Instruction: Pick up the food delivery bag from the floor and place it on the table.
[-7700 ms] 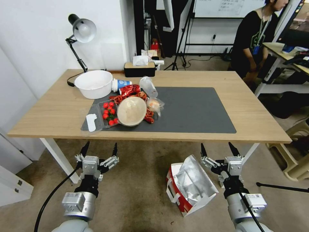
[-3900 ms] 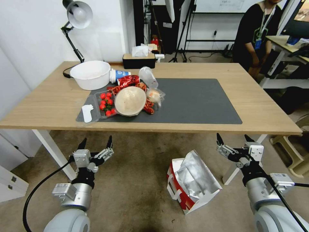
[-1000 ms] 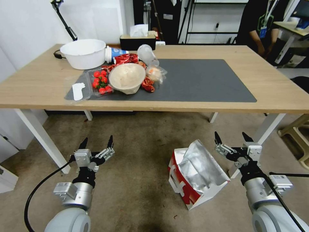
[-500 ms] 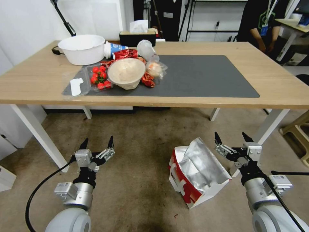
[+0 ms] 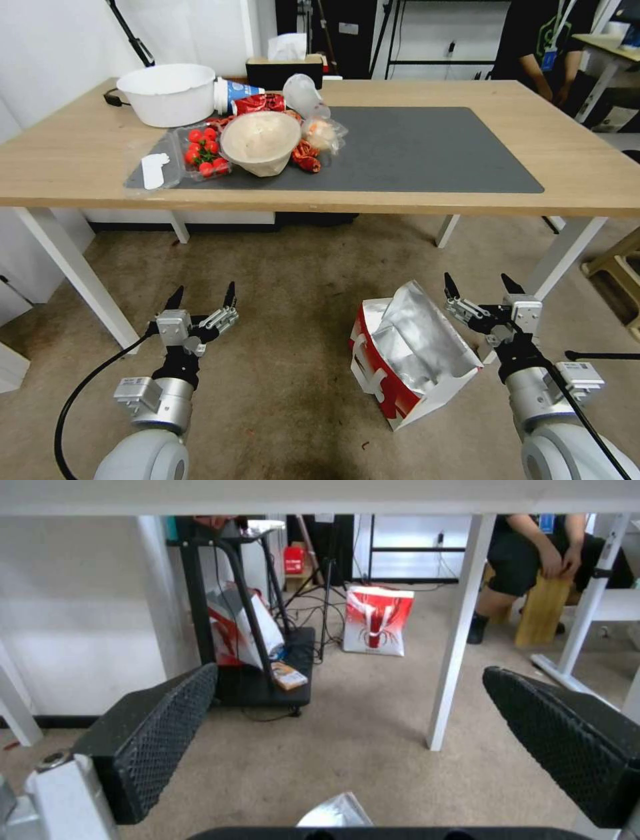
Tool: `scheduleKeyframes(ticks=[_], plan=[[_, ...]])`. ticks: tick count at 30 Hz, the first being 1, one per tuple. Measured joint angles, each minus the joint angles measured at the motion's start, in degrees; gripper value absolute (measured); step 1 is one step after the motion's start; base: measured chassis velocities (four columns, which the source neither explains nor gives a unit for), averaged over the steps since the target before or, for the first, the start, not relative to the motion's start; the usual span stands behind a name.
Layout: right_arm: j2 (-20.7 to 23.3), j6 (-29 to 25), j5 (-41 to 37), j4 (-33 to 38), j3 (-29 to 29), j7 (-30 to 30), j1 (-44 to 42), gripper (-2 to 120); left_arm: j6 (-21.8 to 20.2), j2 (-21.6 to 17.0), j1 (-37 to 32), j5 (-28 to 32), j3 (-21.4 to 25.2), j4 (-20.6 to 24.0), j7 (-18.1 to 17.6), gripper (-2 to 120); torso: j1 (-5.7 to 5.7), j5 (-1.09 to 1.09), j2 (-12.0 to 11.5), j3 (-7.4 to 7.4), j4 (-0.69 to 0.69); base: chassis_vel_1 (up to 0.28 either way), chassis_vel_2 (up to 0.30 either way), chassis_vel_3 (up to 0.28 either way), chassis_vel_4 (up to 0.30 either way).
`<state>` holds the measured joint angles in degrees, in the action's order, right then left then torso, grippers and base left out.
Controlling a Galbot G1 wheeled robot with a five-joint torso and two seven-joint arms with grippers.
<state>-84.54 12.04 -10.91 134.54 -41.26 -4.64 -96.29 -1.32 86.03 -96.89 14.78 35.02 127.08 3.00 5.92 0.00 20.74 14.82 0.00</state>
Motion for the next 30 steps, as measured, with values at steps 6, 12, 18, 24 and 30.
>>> scheduleKeyframes(ticks=[6, 12, 18, 24, 30], plan=[[0.03, -0.22, -0.04, -0.16, 0.01, -0.01, 0.06, 100, 0.25, -0.33, 0.08, -0.02, 0.01, -0.34, 0.27, 100, -0.42, 0.00, -1.20, -0.78, 0.00, 0.000, 0.000, 0.000, 0.000], [0.01, -0.33, -0.07, -0.26, 0.06, -0.01, 0.14, 100, 0.62, -0.57, 0.36, -0.02, -0.02, -0.60, 0.74, 100, -0.85, 0.00, -2.75, -1.90, 0.00, 0.000, 0.000, 0.000, 0.000], [0.01, -0.34, -0.06, -0.32, 0.07, -0.01, 0.25, 100, 0.62, -0.57, 0.48, -0.02, -0.06, -0.73, 0.81, 100, -1.14, 0.00, -3.69, -2.58, 0.00, 0.000, 0.000, 0.000, 0.000], [0.04, -0.34, -0.07, -0.37, 0.05, 0.00, 0.28, 100, 0.62, -0.58, 0.58, -0.02, -0.07, -0.98, 0.83, 100, -1.42, 0.00, -4.68, -3.25, 0.00, 0.000, 0.000, 0.000, 0.000], [0.03, -0.34, -0.06, -0.41, 0.05, 0.01, 0.33, 100, 0.62, -0.54, 0.60, -0.02, -0.10, -1.04, 0.86, 100, -1.59, 0.00, -5.38, -3.78, 0.00, 0.000, 0.000, 0.000, 0.000]])
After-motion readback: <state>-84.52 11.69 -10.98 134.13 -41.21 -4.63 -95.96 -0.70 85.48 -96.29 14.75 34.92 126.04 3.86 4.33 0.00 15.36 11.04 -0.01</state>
